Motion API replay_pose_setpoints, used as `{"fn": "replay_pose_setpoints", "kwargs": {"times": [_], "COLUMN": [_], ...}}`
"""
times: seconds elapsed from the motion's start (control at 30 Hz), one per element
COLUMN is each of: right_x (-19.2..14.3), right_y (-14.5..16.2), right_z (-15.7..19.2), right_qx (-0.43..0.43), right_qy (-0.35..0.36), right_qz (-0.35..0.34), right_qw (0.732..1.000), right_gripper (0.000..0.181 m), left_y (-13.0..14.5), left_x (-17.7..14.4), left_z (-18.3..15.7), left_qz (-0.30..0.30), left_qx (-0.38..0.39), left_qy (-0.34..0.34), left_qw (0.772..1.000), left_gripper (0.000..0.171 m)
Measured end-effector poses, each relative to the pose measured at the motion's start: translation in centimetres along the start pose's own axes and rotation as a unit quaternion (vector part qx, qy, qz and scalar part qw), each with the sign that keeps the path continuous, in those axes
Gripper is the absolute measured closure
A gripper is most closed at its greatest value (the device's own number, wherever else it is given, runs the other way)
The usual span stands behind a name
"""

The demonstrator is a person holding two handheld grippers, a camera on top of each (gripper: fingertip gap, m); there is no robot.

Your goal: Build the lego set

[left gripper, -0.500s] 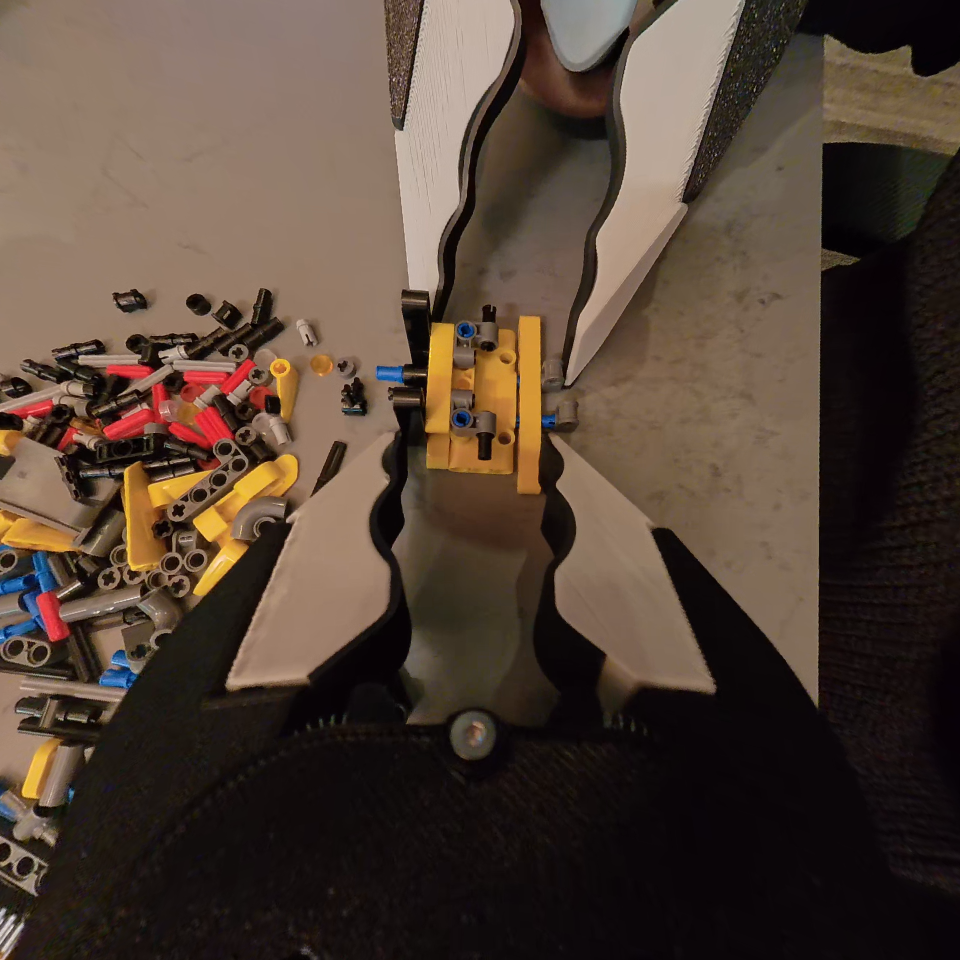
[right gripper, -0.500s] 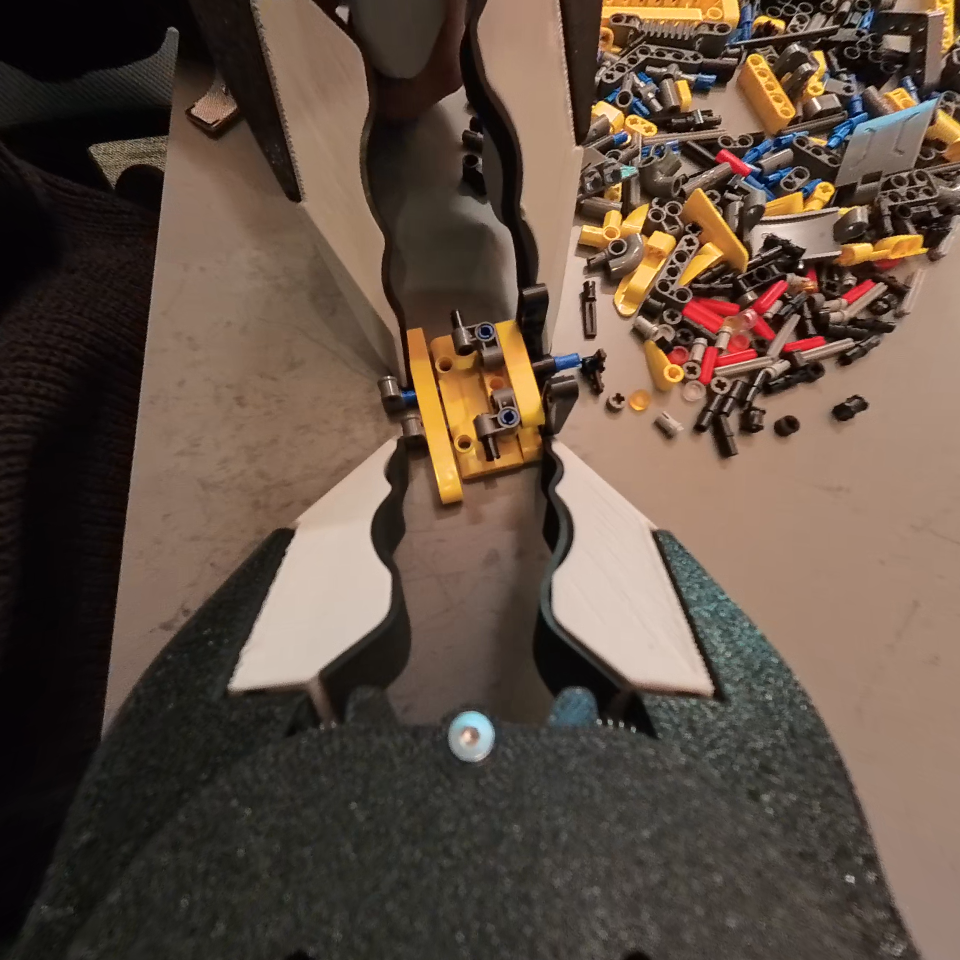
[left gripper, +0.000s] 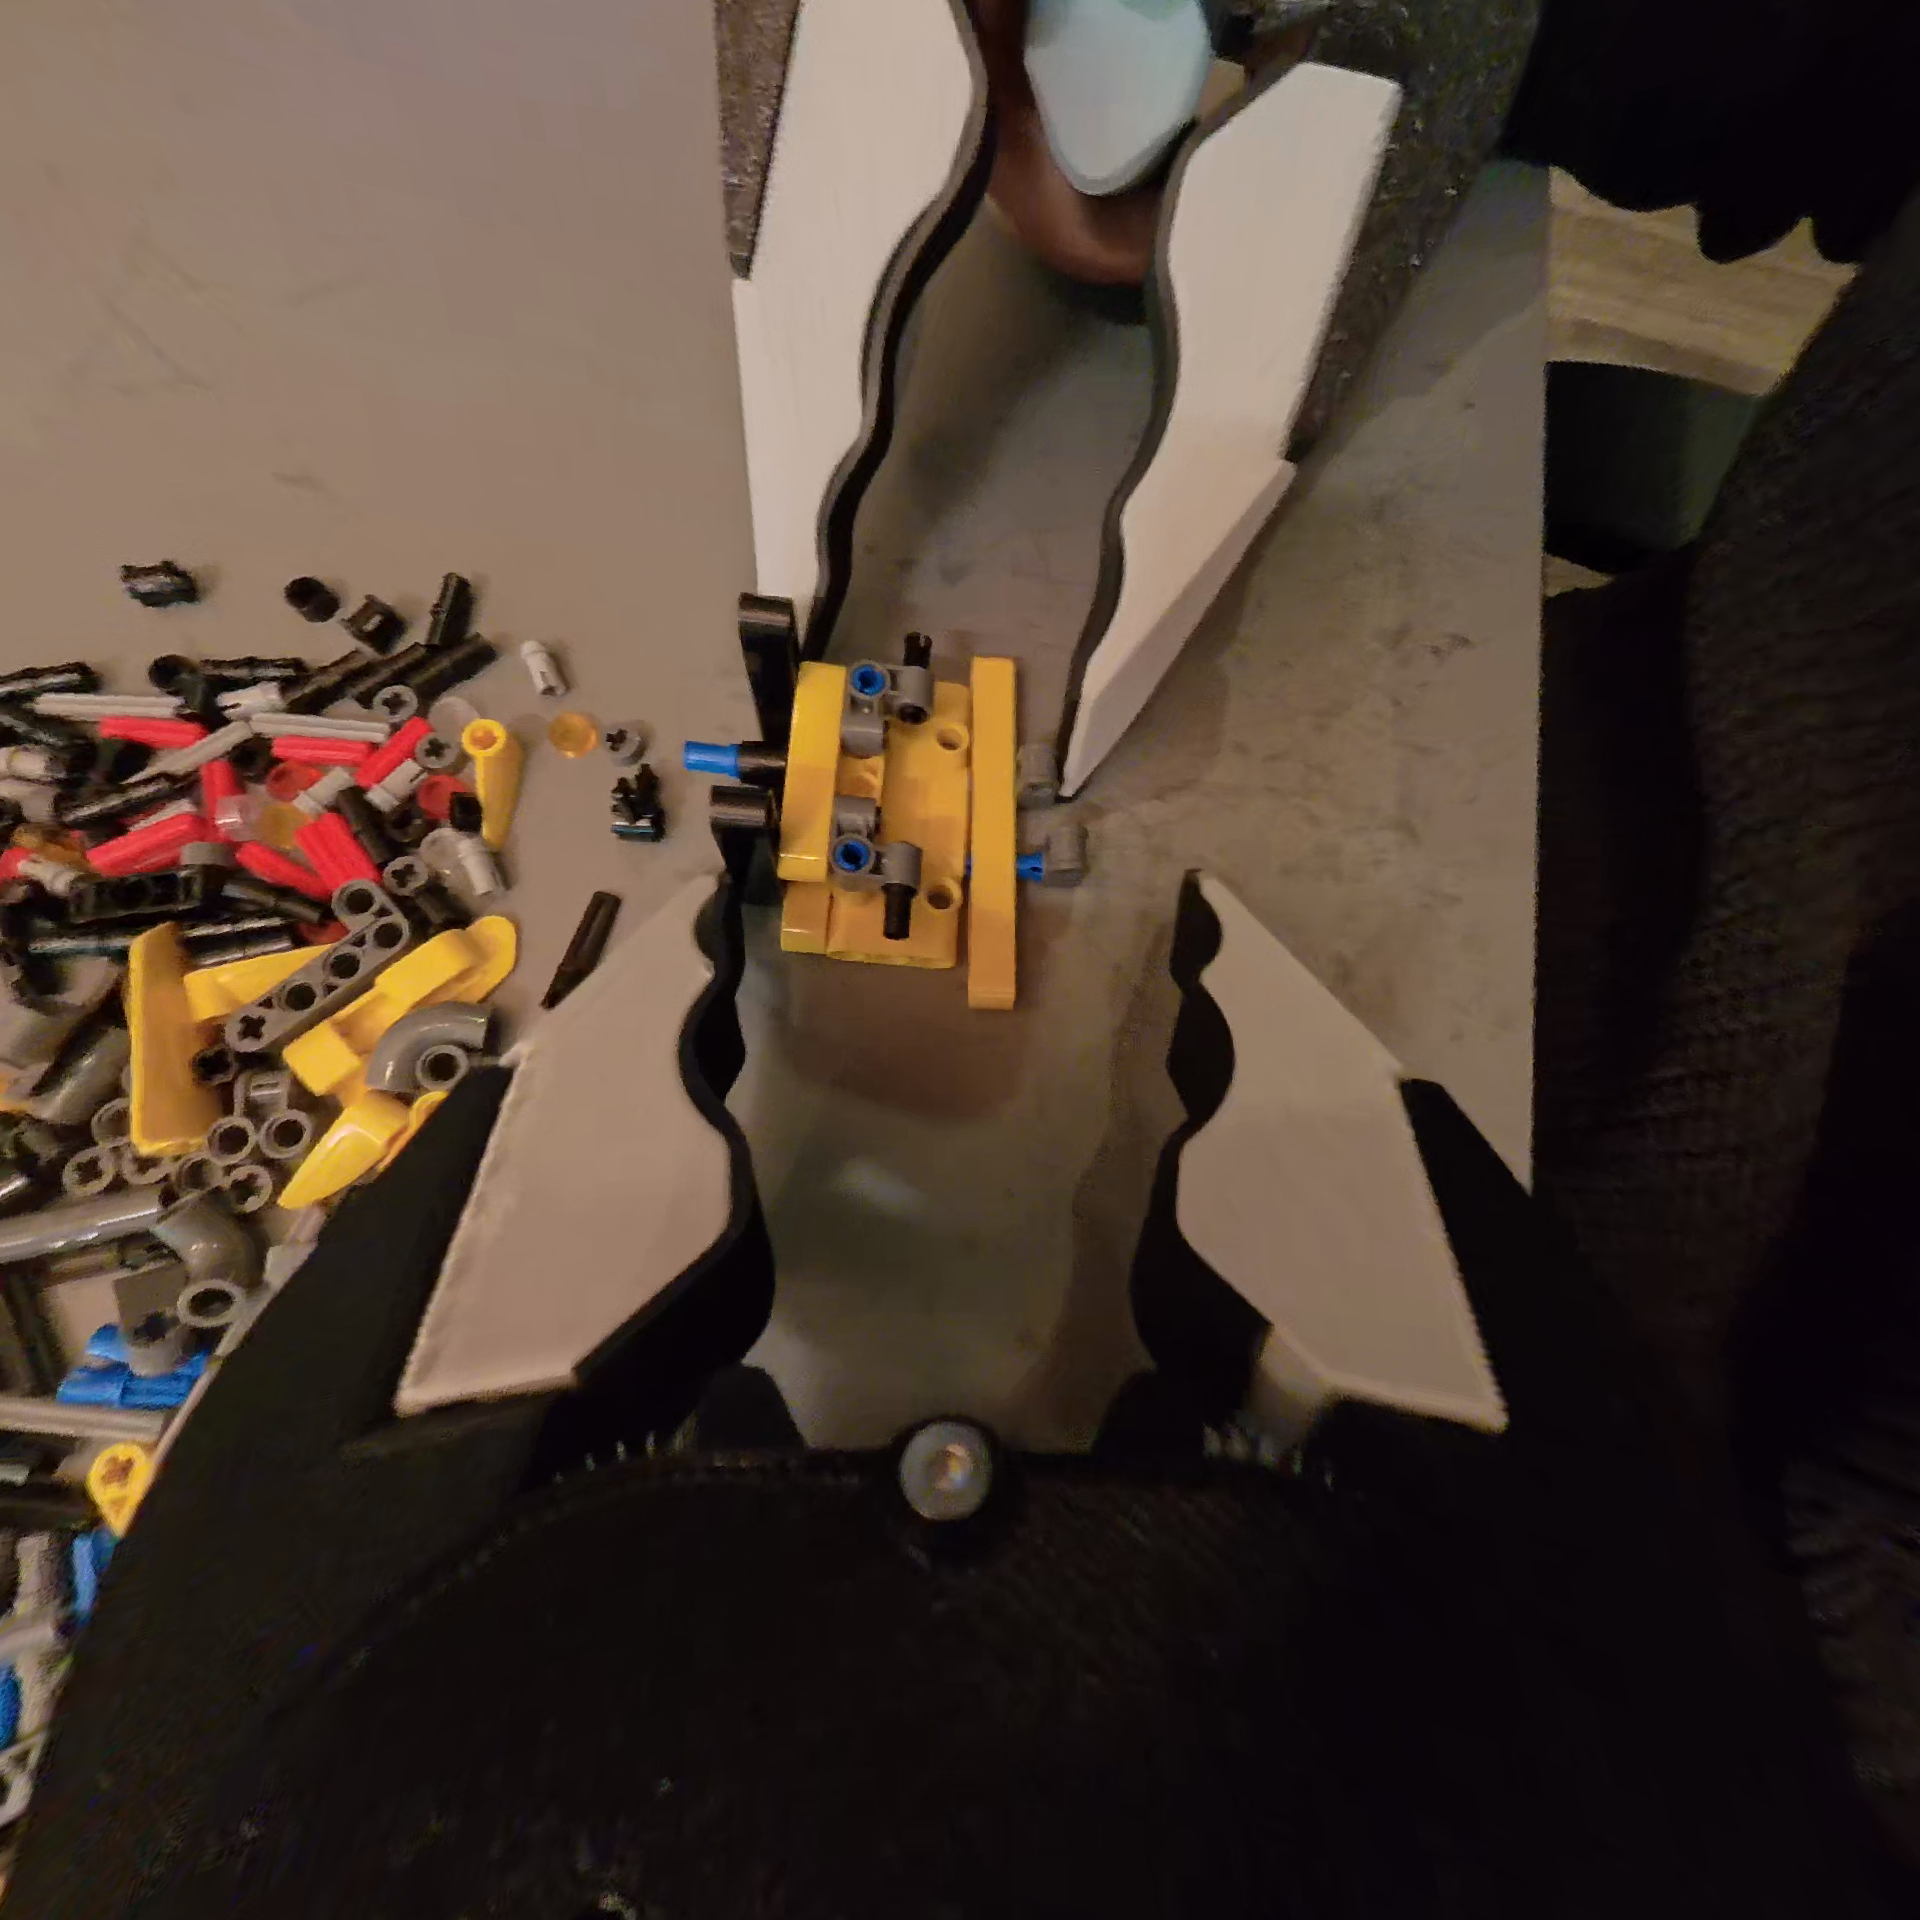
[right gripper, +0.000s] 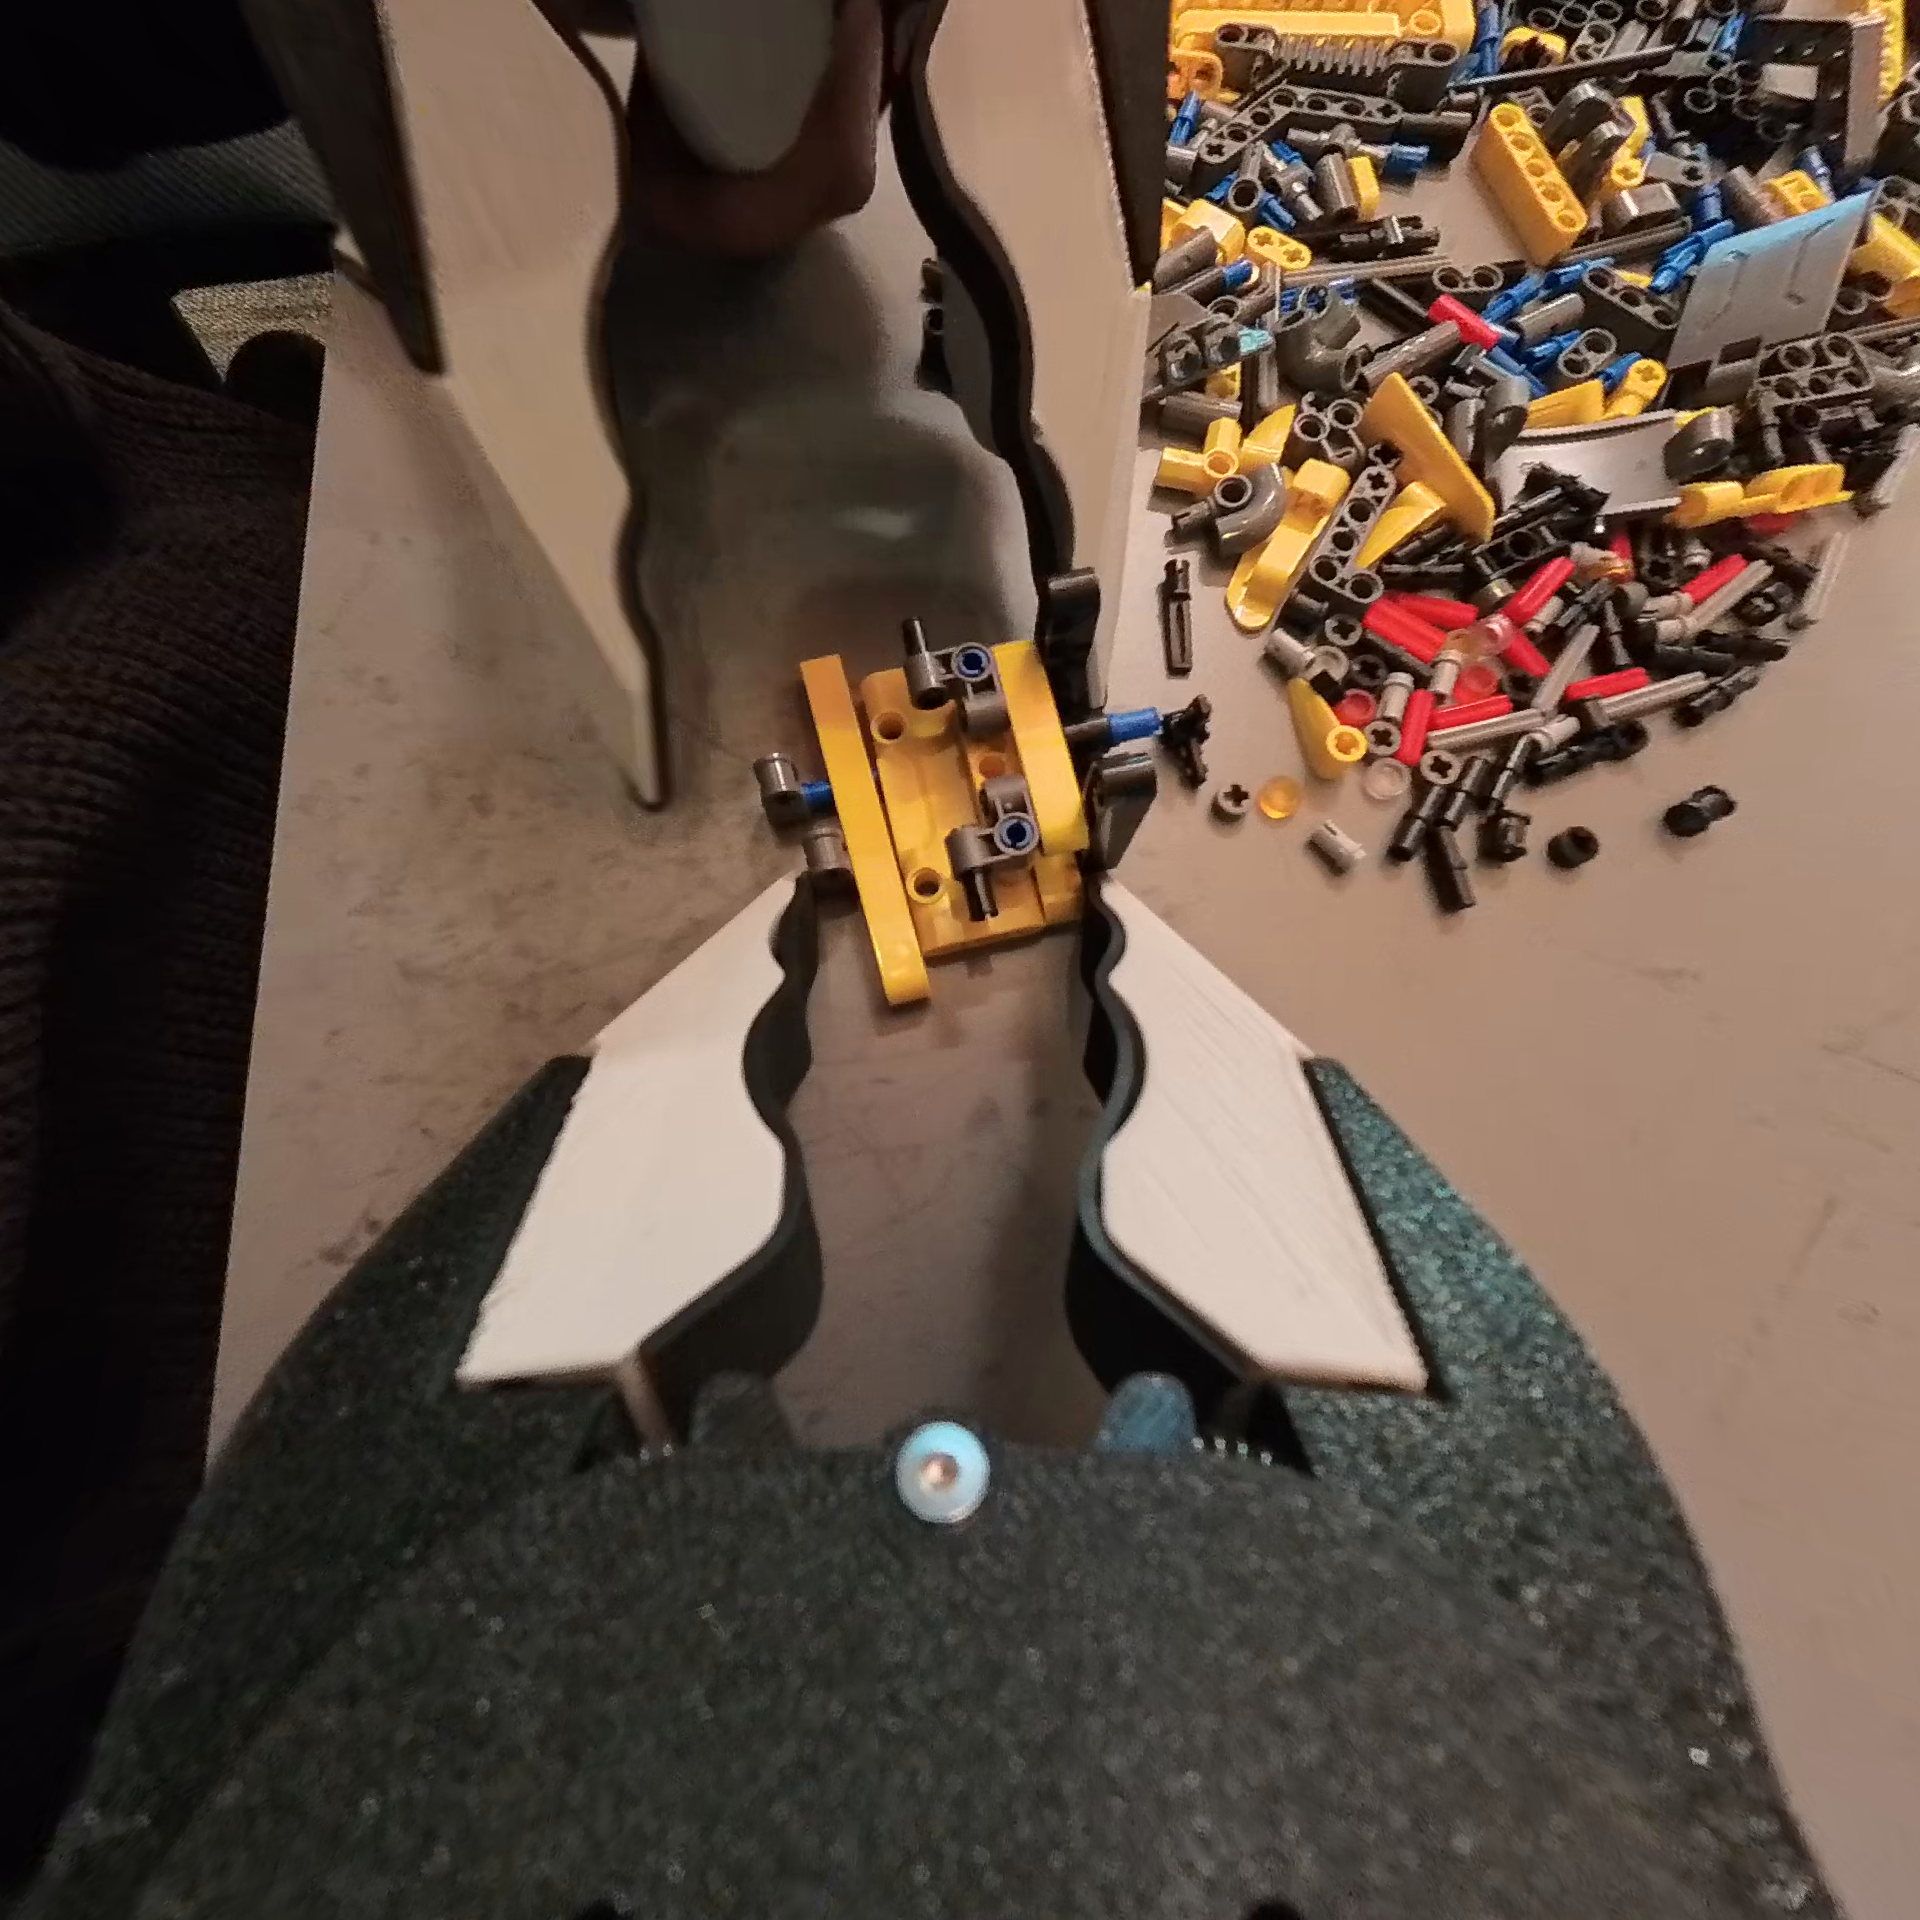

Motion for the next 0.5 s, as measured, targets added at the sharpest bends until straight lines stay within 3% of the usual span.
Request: {"fn": "replay_pose_setpoints", "kwargs": {"times": [0.07, 0.5], "right_x": [0.00, -0.01], "right_y": [0.00, -0.02], "right_z": [0.01, 0.01], "right_qx": [0.001, 0.001], "right_qy": [0.000, 0.002], "right_qz": [0.000, 0.001], "right_qw": [1.000, 1.000], "right_gripper": [0.130, 0.130], "left_y": [0.02, 0.00], "left_x": [0.11, 0.07], "left_z": [0.45, 0.39], "left_qz": [0.004, 0.003], "left_qx": [-0.002, 0.000], "left_qy": [-0.037, -0.030], "left_qw": [0.999, 1.000], "left_gripper": [0.108, 0.110]}}
Point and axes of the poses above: each gripper's, where its closed fingertips meet, x out along the fingers, y out of its underside, z = x × y across the jaws, the point moved 6 cm from there along -x, back along the fingers, and after that the axes turned 3 degrees about z, right-handed, at the moved point
